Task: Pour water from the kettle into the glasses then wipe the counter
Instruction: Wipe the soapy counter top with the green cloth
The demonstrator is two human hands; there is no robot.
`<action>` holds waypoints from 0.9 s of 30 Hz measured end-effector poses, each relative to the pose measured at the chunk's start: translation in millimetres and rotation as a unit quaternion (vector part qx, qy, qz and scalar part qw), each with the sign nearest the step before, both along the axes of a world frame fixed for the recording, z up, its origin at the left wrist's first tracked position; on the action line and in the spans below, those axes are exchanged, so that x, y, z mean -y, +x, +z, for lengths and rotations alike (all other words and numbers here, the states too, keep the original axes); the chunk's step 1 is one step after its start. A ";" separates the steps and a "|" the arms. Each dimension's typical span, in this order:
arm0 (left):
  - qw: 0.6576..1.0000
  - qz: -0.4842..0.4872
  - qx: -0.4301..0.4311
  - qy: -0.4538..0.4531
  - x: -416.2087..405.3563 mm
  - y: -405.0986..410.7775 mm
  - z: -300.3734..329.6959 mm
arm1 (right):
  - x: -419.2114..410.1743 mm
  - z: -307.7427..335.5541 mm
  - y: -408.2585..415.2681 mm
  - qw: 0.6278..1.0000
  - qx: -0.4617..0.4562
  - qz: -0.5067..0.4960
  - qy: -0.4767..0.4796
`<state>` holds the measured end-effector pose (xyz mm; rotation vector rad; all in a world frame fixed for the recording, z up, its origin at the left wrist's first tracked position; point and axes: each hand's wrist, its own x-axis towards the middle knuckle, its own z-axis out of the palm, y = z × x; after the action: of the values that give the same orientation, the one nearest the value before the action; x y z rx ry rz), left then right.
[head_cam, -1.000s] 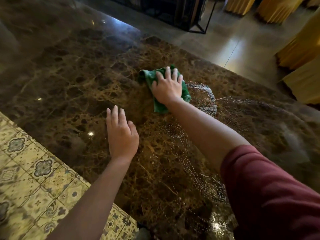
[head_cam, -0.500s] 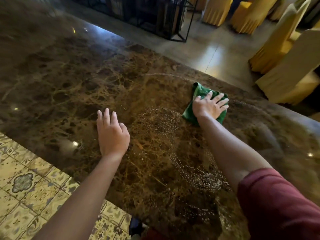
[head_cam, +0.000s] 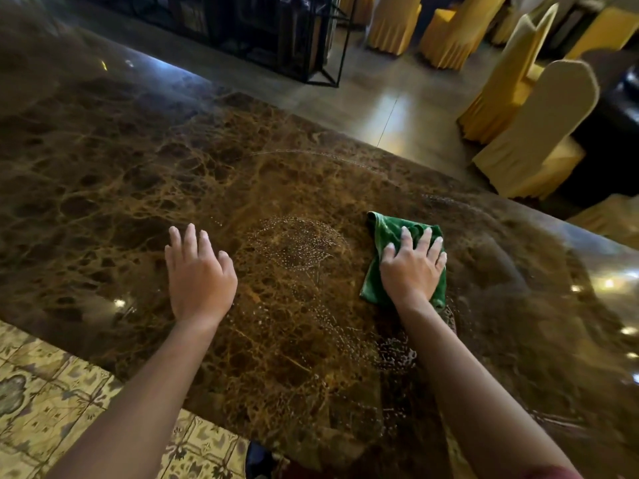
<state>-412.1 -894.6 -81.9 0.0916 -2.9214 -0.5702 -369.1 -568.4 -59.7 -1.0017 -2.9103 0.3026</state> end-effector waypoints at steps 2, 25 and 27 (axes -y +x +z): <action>1.000 -0.006 0.002 -0.006 -1.3 -0.3 0.3 | 0.1 -1.9 8.1 1.000 -0.021 0.021 -0.002; 0.977 0.048 -0.052 0.202 4.7 1.2 5.5 | 120.3 -5.4 84.4 0.842 -0.144 0.514 -0.081; 0.982 0.024 -0.053 0.182 4.5 2.7 5.9 | 114.3 -3.5 102.2 0.844 -0.162 0.504 -0.087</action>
<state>-409.4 -899.1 -76.0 0.1690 -2.6720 -1.0597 -266.9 -682.7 -63.1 0.6361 -2.7995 0.6796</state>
